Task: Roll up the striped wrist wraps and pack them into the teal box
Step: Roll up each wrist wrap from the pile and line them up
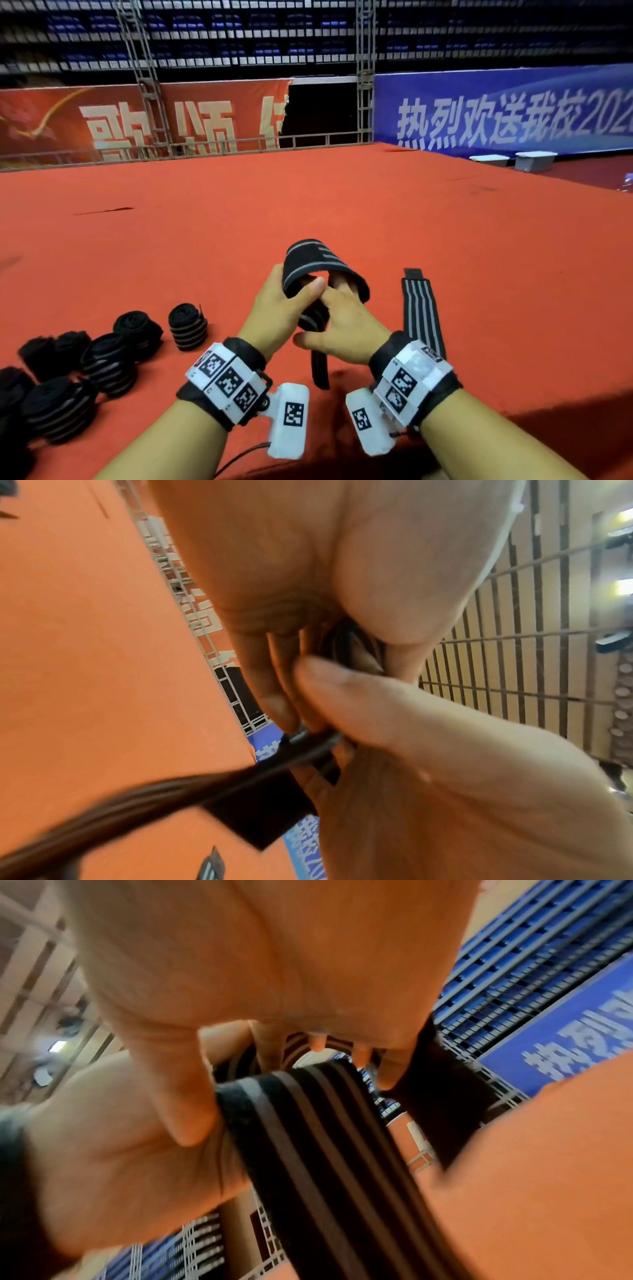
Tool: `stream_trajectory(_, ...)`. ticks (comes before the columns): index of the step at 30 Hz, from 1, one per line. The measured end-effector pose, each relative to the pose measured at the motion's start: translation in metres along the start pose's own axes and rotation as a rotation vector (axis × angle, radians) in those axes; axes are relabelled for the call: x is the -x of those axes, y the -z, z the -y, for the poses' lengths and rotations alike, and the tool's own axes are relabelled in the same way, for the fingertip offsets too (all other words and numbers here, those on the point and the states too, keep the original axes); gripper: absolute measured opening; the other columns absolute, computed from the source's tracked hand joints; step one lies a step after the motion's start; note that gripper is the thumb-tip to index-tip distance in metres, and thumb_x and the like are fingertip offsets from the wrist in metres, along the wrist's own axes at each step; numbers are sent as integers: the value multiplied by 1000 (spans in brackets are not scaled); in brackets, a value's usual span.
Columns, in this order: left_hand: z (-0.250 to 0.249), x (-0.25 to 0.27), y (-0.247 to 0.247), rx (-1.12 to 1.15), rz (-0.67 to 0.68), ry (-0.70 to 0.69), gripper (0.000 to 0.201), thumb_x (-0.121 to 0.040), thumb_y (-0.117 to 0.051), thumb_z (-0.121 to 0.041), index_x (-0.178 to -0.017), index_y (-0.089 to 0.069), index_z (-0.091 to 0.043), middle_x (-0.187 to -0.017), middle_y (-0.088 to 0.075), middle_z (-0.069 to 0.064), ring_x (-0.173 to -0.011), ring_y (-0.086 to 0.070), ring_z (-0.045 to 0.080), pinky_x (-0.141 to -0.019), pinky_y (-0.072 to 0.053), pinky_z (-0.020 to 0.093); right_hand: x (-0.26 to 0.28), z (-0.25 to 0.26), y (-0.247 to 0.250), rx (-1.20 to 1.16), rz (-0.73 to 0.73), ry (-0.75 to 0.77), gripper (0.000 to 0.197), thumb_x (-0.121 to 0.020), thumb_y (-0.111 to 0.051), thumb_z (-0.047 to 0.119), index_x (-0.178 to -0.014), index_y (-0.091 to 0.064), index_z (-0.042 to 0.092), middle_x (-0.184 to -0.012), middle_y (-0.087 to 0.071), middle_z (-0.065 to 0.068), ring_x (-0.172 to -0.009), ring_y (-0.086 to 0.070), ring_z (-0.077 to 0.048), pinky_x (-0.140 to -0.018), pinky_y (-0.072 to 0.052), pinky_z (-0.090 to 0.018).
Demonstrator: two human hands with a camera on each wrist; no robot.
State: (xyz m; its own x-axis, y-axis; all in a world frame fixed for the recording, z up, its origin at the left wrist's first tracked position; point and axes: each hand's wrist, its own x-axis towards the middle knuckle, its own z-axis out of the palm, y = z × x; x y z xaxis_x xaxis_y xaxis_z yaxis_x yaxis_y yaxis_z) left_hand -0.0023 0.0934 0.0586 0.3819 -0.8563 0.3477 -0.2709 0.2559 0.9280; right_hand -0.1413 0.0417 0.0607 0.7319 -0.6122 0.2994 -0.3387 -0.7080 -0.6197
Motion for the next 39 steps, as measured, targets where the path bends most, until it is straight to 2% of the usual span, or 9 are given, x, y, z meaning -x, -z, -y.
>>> stream_trajectory(5, -17, 7, 0, 76, 65, -65, 22, -100, -56, -16, -121, -64, -19, -89, -72, 3, -81, -70, 14, -75, -55, 28, 1, -1, 20, -430, -240, 134, 52, -84, -64, 49, -124, -68, 15, -125, -69, 5, -124, -59, -9, -110, -42, -41)
stream_trajectory(11, -44, 26, 3, -167, 272, 47, 78, -98, -25, -58, -91, -72, 4, -76, -75, 15, -68, -72, 22, -65, -52, 21, -4, 6, 40, -668, -560, -122, 100, -54, -77, 77, -135, -50, 23, -127, -63, 4, -121, -57, -5, -110, -42, -31)
stream_trajectory(13, -48, 30, 4, -215, 336, 40, 81, -101, -22, -56, -85, -75, 4, -79, -76, 13, -72, -73, 21, -69, -53, 19, 3, 8, 43, -669, -581, -21, 86, -68, -85, 50, -135, -42, 18, -126, -64, -4, -106, -61, 8, -94, -48, -18)
stream_trajectory(17, -47, 33, 10, -242, 415, 103, 68, -103, -36, -57, -93, -75, -2, -88, -77, 8, -80, -72, 25, -79, -55, 33, 12, 30, 45, -744, -373, 85, 24, -65, -62, 22, -89, -58, 20, -90, -71, -1, -64, -57, 6, -80, -50, -31)
stream_trajectory(20, -45, 32, 11, -415, 371, 7, 42, -87, -58, -58, -105, -66, -22, -101, -61, -8, -87, -53, 18, -81, -41, 37, 5, 35, 52, -772, -527, 84, 7, -70, -51, 8, -71, -55, 3, -66, -58, 7, -65, -47, -4, -62, -42, -24)
stream_trajectory(24, -67, 40, 10, -221, 103, -143, 30, -90, -66, -10, -105, -58, -35, -104, -60, -19, -99, -61, 9, -98, -49, 27, 11, 40, 40, -656, -353, 36, 24, -87, -51, -16, -74, -64, 1, -80, -63, -6, -77, -54, -11, -70, -47, -32)
stream_trajectory(26, -82, 41, 12, -110, 18, -250, 39, -87, -69, -9, -110, -57, -38, -106, -63, -19, -99, -63, -3, -94, -50, 18, 15, 48, 41, -668, -288, 25, 26, -93, -54, -12, -78, -69, 4, -79, -67, 4, -75, -57, -3, -71, -49, -25)
stream_trajectory(29, -98, 44, 16, 40, 27, -370, 42, -91, -65, 9, -112, -67, -27, -100, -71, -4, -92, -65, 12, -84, -55, 29, 18, 51, 42, -672, -183, 30, 16, -91, -63, 8, -95, -71, -4, -90, -73, -3, -80, -60, -6, -76, -50, -28)
stream_trajectory(39, -121, 54, 15, -9, 3, -333, 21, -103, -53, -12, -95, -72, -17, -83, -72, -10, -76, -64, 4, -69, -52, 20, 29, 86, 75, -616, -542, 228, 8, -90, -73, 18, -87, -68, 22, -80, -68, -4, -74, -62, -10, -72, -53, -32)
